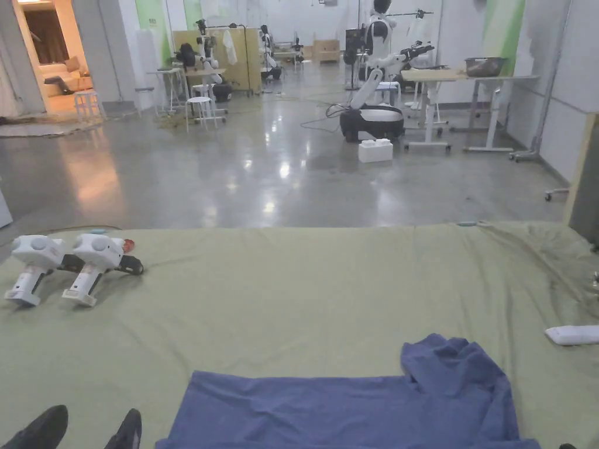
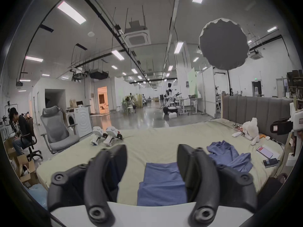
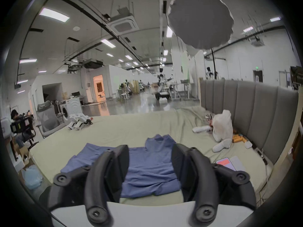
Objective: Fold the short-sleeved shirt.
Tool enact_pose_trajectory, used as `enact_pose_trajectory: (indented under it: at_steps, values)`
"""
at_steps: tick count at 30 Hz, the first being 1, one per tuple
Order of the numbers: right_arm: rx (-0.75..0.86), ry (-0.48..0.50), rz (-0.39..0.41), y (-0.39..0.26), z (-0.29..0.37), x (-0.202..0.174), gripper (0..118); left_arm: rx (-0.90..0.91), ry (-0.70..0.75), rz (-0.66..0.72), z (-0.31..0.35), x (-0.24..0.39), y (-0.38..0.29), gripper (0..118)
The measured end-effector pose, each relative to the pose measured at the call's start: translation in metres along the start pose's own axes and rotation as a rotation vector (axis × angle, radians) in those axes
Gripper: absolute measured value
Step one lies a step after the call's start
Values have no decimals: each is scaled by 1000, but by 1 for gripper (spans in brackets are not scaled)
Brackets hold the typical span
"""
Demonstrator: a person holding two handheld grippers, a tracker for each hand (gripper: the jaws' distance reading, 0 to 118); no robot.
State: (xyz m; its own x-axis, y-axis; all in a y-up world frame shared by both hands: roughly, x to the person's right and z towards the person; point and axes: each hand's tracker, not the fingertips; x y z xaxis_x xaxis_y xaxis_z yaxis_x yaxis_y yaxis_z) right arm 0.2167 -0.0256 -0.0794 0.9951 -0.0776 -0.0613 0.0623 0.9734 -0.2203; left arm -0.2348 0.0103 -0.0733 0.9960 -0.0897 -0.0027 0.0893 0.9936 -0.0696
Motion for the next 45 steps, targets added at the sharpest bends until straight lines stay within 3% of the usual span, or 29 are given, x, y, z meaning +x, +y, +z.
enact_pose_trajectory:
  at_steps: [3,6,8,20,22,23,27,30,37,40,42,45]
  values:
    - [24,-1,43,2,18,-18,16,21,-8,0,20,12,7,37]
    - [29,6,64,4,29,-32,1,28,-55,-2,34,17,6,11]
    - [33,9,73,1,33,-36,0,0,-54,-6,37,20,5,1]
    - [8,6,67,-3,23,-30,0,-105,-75,78,23,-2,-4,2]
    - [-8,7,44,-6,20,-27,0,-169,-79,132,7,-16,-14,26]
    - [-18,7,32,-8,18,-25,0,-201,-75,152,-7,-25,-27,47]
    - [-74,22,-21,-22,13,-19,0,-445,-86,278,-69,-59,-87,60]
    - [-122,15,-36,-35,11,-11,0,-629,-73,353,-118,-75,-139,59]
    - [-200,-37,-53,-54,12,7,0,-862,-30,320,-193,-71,-213,55]
    - [-224,-66,-46,-56,15,12,0,-860,-9,283,-195,-61,-217,46]
    - [-240,-82,-49,-59,14,17,0,-848,-9,212,-191,-53,-214,26]
    - [-280,-96,-69,-65,0,26,0,-865,-16,147,-195,-42,-213,12]
